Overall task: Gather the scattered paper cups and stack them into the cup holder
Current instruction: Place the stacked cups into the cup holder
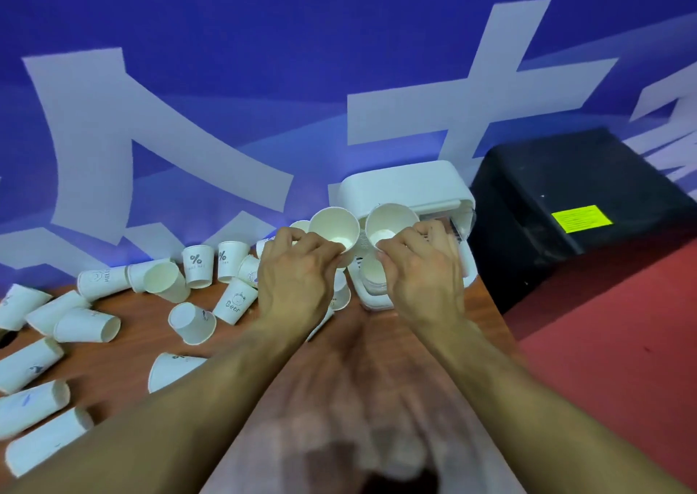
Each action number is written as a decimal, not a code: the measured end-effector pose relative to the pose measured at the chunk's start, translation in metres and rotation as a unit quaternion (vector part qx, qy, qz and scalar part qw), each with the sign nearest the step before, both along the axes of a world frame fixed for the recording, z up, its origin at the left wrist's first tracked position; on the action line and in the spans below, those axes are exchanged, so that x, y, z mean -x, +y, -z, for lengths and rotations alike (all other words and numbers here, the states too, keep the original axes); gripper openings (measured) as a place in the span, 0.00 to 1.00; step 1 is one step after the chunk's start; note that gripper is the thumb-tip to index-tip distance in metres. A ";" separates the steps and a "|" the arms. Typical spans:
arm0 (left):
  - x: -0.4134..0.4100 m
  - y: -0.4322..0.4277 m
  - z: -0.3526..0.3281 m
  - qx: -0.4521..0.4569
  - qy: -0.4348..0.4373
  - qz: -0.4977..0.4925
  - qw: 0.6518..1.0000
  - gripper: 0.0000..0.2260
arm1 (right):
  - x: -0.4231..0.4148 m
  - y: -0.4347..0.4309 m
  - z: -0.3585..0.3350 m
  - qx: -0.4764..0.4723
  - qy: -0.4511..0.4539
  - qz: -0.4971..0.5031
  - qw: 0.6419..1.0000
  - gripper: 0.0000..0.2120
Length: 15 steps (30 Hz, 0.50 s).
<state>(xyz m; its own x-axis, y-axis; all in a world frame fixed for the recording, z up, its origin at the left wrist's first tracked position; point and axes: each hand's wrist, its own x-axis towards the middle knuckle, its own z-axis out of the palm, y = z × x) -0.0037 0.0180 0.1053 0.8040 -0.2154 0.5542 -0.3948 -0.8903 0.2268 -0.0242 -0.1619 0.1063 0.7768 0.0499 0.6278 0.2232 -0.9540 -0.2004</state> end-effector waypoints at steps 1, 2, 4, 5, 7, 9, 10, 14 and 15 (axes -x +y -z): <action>-0.003 -0.005 0.002 -0.001 -0.003 0.002 1.000 0.06 | -0.004 -0.006 0.004 -0.003 0.004 0.004 1.000 0.03; -0.006 -0.010 0.005 -0.006 -0.003 0.004 1.000 0.06 | -0.008 -0.012 0.009 -0.010 0.006 0.008 1.000 0.03; -0.012 -0.017 0.011 -0.015 0.015 0.011 1.000 0.06 | -0.015 -0.021 0.015 -0.029 0.011 0.018 0.999 0.05; -0.016 -0.019 0.015 -0.016 0.031 0.013 0.999 0.06 | -0.017 -0.024 0.017 -0.031 0.020 0.025 0.999 0.05; -0.022 -0.024 0.021 -0.020 0.066 0.013 0.998 0.07 | -0.020 -0.030 0.020 -0.026 0.050 0.037 0.998 0.05; -0.028 -0.028 0.027 -0.035 0.099 0.009 0.994 0.07 | -0.022 -0.035 0.025 -0.034 0.081 0.043 0.995 0.06; -0.031 -0.030 0.030 -0.038 0.112 0.010 0.993 0.06 | -0.023 -0.038 0.029 -0.044 0.093 0.044 0.994 0.06; -0.036 -0.040 0.038 -0.007 0.146 0.020 0.989 0.03 | -0.029 -0.044 0.042 -0.058 0.113 0.049 0.991 0.05; -0.037 -0.044 0.041 -0.004 0.147 0.026 0.989 0.02 | -0.030 -0.045 0.044 -0.051 0.113 0.051 0.991 0.06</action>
